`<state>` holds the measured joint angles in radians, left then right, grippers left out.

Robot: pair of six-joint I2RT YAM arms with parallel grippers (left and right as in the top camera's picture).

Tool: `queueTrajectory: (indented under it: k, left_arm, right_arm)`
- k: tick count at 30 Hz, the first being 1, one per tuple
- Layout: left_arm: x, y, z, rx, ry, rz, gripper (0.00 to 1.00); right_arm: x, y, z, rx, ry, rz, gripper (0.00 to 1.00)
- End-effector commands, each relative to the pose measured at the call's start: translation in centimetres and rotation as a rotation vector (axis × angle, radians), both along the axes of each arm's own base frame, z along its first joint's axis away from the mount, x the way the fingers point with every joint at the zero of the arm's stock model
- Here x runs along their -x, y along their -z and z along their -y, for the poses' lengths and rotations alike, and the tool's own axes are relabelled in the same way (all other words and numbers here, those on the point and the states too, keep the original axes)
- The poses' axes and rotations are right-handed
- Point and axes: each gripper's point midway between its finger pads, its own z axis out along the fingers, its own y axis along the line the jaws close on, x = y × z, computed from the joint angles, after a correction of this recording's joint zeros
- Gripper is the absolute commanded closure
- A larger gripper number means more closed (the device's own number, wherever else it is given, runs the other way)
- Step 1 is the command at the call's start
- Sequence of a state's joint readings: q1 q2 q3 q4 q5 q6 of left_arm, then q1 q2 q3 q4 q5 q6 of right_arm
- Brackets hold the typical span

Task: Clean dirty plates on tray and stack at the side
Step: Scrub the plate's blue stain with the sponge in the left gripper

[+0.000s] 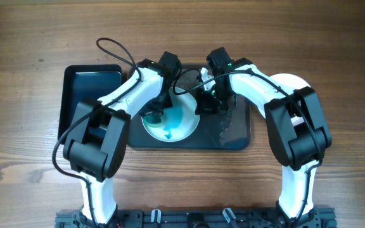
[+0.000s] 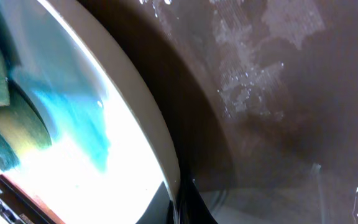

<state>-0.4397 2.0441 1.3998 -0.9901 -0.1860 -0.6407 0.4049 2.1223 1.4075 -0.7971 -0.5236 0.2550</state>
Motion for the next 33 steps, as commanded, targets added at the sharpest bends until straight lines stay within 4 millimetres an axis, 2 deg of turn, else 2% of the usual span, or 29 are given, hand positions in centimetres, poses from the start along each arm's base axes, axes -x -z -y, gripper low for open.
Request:
queueTrajectory:
  k: [1,4,7,10,13,15,18,21,23,29,33]
  left_arm:
    - [3.2,1.1,4.6,0.306,0.223,-0.194,0.96]
    - [4.9,-0.2,8.4,0.572,0.408,-0.258,0.96]
    - [5.2,-0.8,9.7,0.663,0.466,-0.257,0.96]
    - [4.0,-0.7,10.2,0.672,0.482,-0.201,0.96]
    - [1.6,-0.6,10.5,0.680,0.470,-0.107,0.96]
    - [-0.4,-0.1,9.5,0.608,0.378,-0.044,0.96]
    - [-3.0,0.9,5.7,0.402,0.196,0.040,0.96]
    - [-3.9,1.1,1.6,0.205,0.029,0.087,0.96]
    - [-4.2,0.6,0.0,0.157,-0.033,0.093,0.96]
    - [-4.9,-2.9,-1.9,0.160,-0.097,0.048,0.96]
    - [-4.5,-5.9,-0.9,0.275,-0.113,-0.018,0.96]
  right_arm:
    - [0.7,1.1,0.4,0.011,-0.014,-0.029,0.96]
    - [0.7,1.1,0.4,0.011,-0.014,-0.029,0.96]
    - [0.7,1.1,0.4,0.011,-0.014,-0.028,0.96]
    - [0.7,1.1,0.4,0.011,-0.014,-0.028,0.95]
    - [0.7,1.1,0.4,0.011,-0.014,-0.028,0.96]
    - [0.7,1.1,0.4,0.011,-0.014,-0.029,0.96]
    - [0.7,1.1,0.4,0.011,-0.015,-0.029,0.96]
    - [0.7,1.1,0.4,0.011,-0.015,-0.028,0.96]
    - [0.7,1.1,0.4,0.011,-0.015,-0.028,0.96]
    - [0.7,1.1,0.4,0.011,-0.014,-0.027,0.96]
    - [0.6,1.1,0.2,0.000,-0.018,-0.024,0.96]
